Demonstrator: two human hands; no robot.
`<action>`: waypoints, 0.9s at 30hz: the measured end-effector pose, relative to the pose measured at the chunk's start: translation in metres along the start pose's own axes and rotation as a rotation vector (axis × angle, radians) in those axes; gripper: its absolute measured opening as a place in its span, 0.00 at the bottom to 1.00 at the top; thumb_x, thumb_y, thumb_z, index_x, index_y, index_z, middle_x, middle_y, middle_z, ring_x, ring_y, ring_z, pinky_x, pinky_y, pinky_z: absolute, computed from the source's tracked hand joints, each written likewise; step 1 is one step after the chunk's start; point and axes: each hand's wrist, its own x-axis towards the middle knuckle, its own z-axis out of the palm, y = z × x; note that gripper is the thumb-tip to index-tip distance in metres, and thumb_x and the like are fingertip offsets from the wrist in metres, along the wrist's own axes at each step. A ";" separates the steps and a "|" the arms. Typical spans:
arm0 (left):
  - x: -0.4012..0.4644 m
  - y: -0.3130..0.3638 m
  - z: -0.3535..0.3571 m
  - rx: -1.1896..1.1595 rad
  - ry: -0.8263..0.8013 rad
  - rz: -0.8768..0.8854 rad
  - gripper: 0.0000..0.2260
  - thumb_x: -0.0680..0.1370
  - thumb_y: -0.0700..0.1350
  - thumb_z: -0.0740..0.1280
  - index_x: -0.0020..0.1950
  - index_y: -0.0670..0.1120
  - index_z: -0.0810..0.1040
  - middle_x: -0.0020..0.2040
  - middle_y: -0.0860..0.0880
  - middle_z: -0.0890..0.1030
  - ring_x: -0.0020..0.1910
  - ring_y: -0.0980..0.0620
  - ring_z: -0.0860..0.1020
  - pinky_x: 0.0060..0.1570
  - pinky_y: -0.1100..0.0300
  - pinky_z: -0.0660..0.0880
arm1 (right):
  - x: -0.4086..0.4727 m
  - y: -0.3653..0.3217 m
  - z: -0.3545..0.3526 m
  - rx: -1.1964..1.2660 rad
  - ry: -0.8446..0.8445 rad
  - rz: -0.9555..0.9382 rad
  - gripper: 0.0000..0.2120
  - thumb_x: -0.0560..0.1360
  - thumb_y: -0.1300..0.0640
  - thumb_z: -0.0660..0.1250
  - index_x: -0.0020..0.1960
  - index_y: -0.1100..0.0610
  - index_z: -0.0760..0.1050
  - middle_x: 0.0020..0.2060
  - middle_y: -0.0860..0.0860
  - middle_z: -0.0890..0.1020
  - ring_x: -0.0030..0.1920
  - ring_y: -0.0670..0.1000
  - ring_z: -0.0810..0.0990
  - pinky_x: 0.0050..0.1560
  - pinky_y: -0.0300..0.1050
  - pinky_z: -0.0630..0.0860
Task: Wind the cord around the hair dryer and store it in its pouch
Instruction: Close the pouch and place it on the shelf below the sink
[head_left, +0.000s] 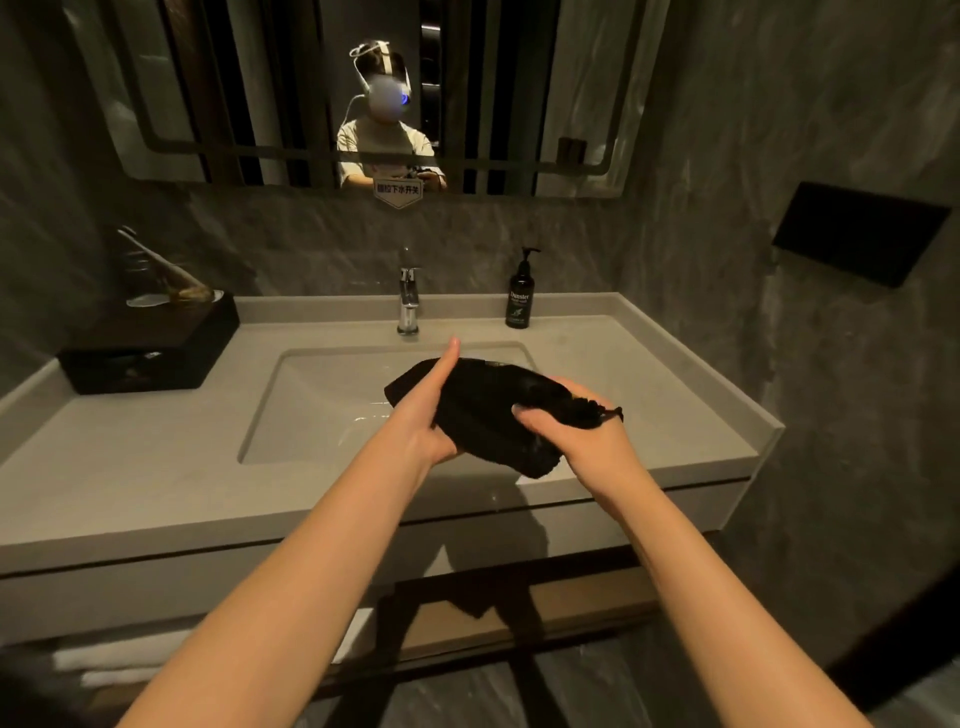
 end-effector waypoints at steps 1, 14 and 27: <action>-0.003 -0.004 0.002 0.006 0.026 0.009 0.22 0.71 0.51 0.75 0.59 0.41 0.78 0.54 0.38 0.82 0.53 0.38 0.80 0.50 0.42 0.78 | -0.007 0.002 0.000 -0.024 -0.040 -0.017 0.15 0.73 0.60 0.71 0.56 0.47 0.79 0.50 0.45 0.84 0.51 0.38 0.81 0.51 0.32 0.77; -0.006 -0.082 -0.016 0.080 0.026 0.170 0.23 0.71 0.37 0.73 0.66 0.40 0.74 0.60 0.37 0.80 0.54 0.41 0.82 0.46 0.50 0.82 | -0.045 0.048 -0.007 0.291 -0.325 0.590 0.32 0.70 0.39 0.69 0.70 0.47 0.67 0.61 0.51 0.80 0.60 0.50 0.80 0.60 0.46 0.78; 0.001 -0.149 -0.045 0.219 -0.002 0.238 0.30 0.70 0.38 0.74 0.70 0.47 0.70 0.63 0.41 0.78 0.60 0.45 0.79 0.56 0.52 0.78 | -0.076 0.118 -0.018 -0.064 -0.303 0.368 0.26 0.72 0.60 0.72 0.68 0.54 0.68 0.55 0.49 0.79 0.56 0.44 0.78 0.56 0.40 0.75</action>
